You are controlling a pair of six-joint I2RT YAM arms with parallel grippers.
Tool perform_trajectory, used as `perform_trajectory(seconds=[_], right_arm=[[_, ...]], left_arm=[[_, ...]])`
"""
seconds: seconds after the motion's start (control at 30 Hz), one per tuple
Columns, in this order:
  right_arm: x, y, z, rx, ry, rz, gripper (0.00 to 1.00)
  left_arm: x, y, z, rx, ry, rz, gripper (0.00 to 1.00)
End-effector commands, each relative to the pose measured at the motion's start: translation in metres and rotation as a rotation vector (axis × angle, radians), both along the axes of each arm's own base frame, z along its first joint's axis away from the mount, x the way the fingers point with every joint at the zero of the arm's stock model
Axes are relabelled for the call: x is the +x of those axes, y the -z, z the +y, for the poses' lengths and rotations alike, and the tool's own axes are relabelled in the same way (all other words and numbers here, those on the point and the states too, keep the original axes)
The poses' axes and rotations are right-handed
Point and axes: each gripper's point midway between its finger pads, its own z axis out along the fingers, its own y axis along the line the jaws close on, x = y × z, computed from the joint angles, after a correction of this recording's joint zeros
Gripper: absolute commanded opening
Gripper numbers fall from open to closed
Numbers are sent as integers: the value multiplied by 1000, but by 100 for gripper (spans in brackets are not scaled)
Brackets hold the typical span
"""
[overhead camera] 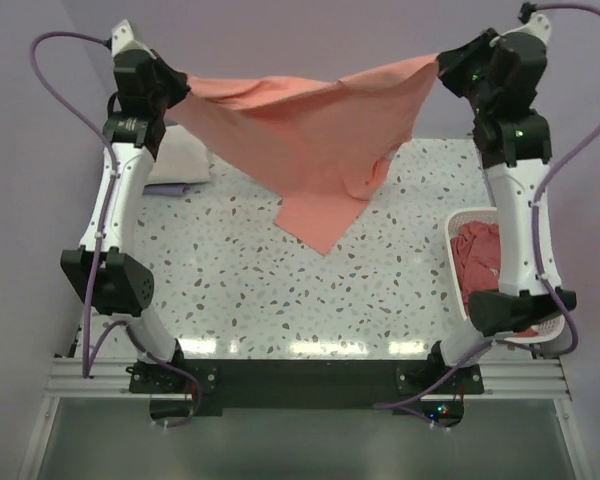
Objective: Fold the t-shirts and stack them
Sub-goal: Flatten the tshirt out
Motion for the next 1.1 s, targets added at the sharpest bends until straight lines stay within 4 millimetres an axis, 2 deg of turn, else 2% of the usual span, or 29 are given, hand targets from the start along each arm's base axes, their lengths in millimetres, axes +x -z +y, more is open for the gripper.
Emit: perform_trajectory(seconds=[0.0,0.03,0.07,0.1,0.13,0.17,0.2,0.23,0.27,0.3,0.33,0.37,0.4,0.43,0.47,0.5,0.53,0.57,0.6,0.63,0.67,0.7,0.73,0.83,0.87,0.93,0.97,1.07], right_arm=[[-60,-92,-22,8,49,-254,0],[-67,-95,-24,15,50,-267,0],[-73,-83,-23,13,47,-246,0],[-77,-77,-22,14,38,-240,0],[-79,-68,-22,18,34,-225,0],[-81,-44,-21,15,30,-172,0],[-82,-28,-20,13,24,-138,0],[-83,-11,-18,16,12,-102,0],[-91,23,-18,13,11,-39,0],[-94,42,-18,14,10,-4,0],[-101,60,-16,25,-2,27,0],[-104,107,-13,24,-17,123,0],[-117,117,-13,24,-26,136,0],[-126,141,-13,24,-24,199,0],[-134,187,-12,17,-32,292,0],[-145,200,-14,10,-32,306,0],[-151,222,-16,4,-24,350,0],[-161,261,-15,-3,-33,428,0],[-167,277,-15,-8,-40,461,0],[-172,291,-13,-11,-51,490,0],[-181,316,-12,-12,-64,541,0],[-184,325,-11,-11,-73,551,0],[-192,338,-11,-14,-75,583,0],[-201,350,-12,-18,-74,600,0],[-202,349,-12,-18,-76,590,0],[-201,346,-12,-15,-74,578,0],[-199,342,-12,-15,-74,569,0],[-196,334,-12,-30,-82,573,0]], left_arm=[[-27,-72,27,21,-20,-156,0],[-34,-75,32,21,-28,-162,0],[-36,-72,31,16,-24,-167,0],[-38,-64,31,11,-23,-153,0],[-43,-38,45,4,-50,-103,0],[-45,-26,44,-24,-40,-86,0],[-47,14,45,-41,-36,-9,0],[-54,24,44,-54,-31,5,0],[-57,37,44,-75,-38,17,0],[-67,83,39,-99,-25,106,0],[-75,97,37,-116,-26,130,0],[-82,116,34,-149,-28,167,0],[-98,154,32,-168,-31,245,7],[-107,172,30,-183,-38,285,15],[-116,188,28,-212,-45,314,24],[-137,219,26,-226,-53,374,47],[-147,231,26,-239,-65,394,55],[-155,239,26,-255,-81,396,59],[-175,255,25,-262,-91,419,65],[-183,261,28,-266,-112,422,68],[-192,264,28,-267,-123,426,70],[-208,271,27,-271,-129,438,71],[-219,278,36,-255,-184,460,72],[-245,285,47,-250,-265,453,74],[-254,294,48,-248,-276,461,74],[-255,291,46,-270,-267,423,70],[-256,295,43,-274,-259,429,65],[-256,307,43,-268,-279,472,61]])
